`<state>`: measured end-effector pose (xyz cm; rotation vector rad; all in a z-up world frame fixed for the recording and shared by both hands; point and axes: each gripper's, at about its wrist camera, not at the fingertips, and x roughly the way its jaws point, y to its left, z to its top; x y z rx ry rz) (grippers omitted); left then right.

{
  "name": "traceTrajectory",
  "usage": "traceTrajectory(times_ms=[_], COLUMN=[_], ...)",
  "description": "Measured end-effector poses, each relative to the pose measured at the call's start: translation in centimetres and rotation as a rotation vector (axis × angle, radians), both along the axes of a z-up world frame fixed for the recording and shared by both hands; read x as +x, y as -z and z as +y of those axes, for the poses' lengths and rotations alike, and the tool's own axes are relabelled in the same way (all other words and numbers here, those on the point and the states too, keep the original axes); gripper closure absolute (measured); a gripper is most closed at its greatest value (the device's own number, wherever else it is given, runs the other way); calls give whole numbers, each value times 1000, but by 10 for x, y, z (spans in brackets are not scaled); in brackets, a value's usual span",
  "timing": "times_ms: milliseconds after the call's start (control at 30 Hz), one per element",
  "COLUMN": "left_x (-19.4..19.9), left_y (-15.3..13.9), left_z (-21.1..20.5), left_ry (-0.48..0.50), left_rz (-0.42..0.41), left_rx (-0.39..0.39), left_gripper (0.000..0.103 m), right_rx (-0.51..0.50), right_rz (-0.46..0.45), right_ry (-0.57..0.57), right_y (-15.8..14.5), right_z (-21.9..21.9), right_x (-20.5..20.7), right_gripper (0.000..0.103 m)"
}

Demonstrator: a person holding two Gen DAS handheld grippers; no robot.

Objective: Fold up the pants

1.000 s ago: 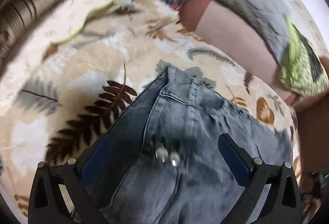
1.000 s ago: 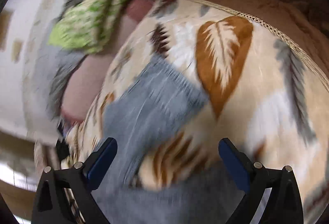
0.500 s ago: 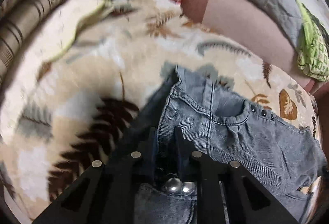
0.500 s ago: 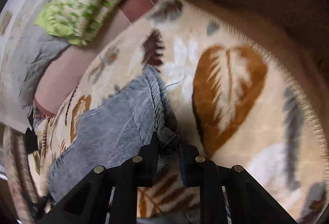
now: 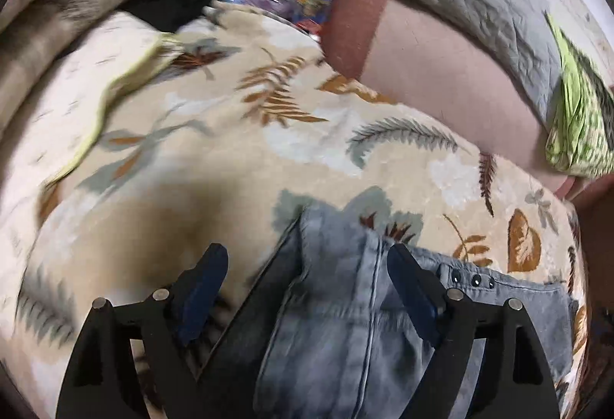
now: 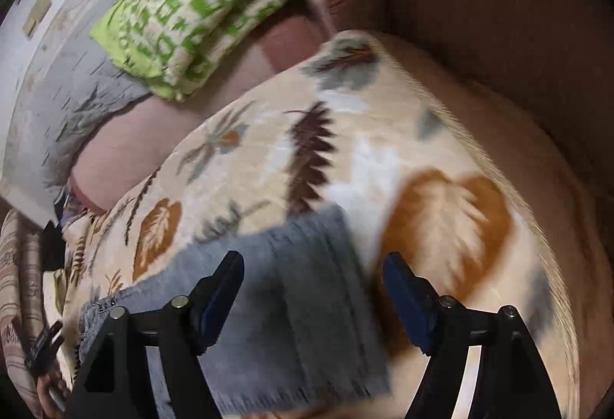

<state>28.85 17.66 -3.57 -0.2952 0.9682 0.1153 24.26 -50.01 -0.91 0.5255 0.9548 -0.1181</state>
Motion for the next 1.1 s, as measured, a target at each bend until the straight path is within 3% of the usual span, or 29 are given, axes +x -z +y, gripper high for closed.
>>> traceTrajectory(times_ms=[133,167,200,233,267,300,333,367,400,600,800,967,1100], left_x=[27,26,31,36,35,38,39,40,39,27,-11,-91,-182], left_y=[27,32,36,39,41,44,45,44,41,2,-51,-104,-103], left_z=[-10,-12,-13,-15,-19,-22,-23,-24,-25,-18,-16,-4,13], left_ry=[7,5,8,14,17,27,32,38,36,24,41,57,61], left_rz=[63,71,81,99,118,135,133,143,139,38,-93,-226,-250], left_rx=[-15,-21,-40,-28,10,44,52,61,68,54,59,16,-45], left_gripper=[18,29,41,72,101,101,101,101,101,101,101,101,100], right_rx=[-31,-38,-41,-38,-49,-107,-141,-136,-120,-139,-145,-121,-99], right_rz=[78,93,121,153,168,187,198,197,189,104,-25,-166,-253], right_ry=[-42,-47,-54,-71,-81,-86,-87,-86,-89,-59,-56,-54,-64], right_y=[28,34,43,52,56,60,59,58,55,24,-24,-76,-95], right_z=[13,15,15,18,17,21,22,21,18,14,21,22,26], right_x=[41,43,46,51,50,51,52,52,51,42,22,-34,-114], right_gripper=[25,25,27,31,44,59,66,85,88,88,88,88,88])
